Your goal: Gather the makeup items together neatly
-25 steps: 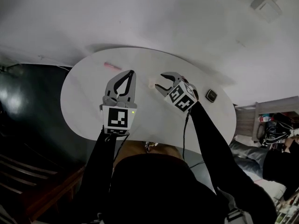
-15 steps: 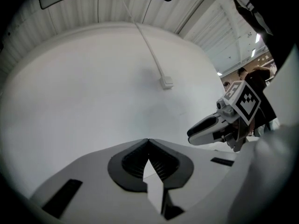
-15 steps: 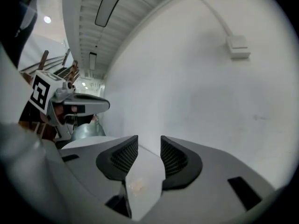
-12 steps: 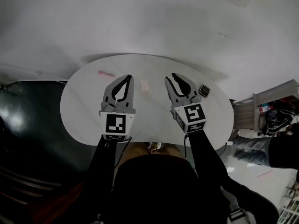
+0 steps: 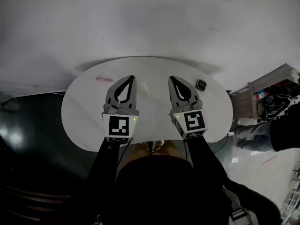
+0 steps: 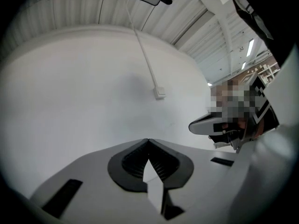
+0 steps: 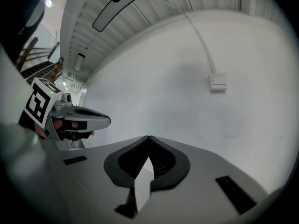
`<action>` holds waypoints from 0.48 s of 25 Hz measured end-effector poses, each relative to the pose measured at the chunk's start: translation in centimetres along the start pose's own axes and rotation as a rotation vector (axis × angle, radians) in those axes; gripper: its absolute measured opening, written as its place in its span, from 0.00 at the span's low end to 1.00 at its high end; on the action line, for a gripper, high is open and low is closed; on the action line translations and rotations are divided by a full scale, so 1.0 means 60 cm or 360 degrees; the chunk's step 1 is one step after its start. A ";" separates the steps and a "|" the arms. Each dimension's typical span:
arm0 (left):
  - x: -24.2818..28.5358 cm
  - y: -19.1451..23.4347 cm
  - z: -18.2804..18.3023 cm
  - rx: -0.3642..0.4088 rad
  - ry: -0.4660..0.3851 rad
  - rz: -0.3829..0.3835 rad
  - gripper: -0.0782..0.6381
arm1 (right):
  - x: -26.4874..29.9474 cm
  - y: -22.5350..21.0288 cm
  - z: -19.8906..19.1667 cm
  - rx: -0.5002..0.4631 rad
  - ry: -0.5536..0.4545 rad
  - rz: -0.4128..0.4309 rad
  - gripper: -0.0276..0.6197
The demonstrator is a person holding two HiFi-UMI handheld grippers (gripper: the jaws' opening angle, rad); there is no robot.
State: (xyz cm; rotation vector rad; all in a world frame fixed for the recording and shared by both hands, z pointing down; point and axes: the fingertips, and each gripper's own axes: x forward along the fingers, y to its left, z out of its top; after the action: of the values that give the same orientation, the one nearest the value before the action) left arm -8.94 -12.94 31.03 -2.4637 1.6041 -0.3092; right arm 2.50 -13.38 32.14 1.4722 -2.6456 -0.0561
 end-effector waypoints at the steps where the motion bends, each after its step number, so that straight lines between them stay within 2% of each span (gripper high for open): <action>1: -0.002 0.004 0.002 -0.0017 -0.0016 -0.0002 0.13 | 0.000 0.004 0.002 0.0001 0.0002 -0.0006 0.09; 6: -0.012 0.015 -0.005 -0.0026 -0.0032 -0.0052 0.13 | -0.001 0.024 0.001 0.0020 0.0009 -0.0044 0.09; 12: -0.016 0.002 -0.007 -0.0075 -0.0116 -0.0129 0.13 | -0.010 0.041 -0.014 0.0004 0.0028 -0.0089 0.09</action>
State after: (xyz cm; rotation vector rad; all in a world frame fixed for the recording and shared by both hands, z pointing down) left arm -9.55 -12.12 31.30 -2.5482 1.5030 -0.1929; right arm 0.83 -11.56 33.16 1.5398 -2.5915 -0.0447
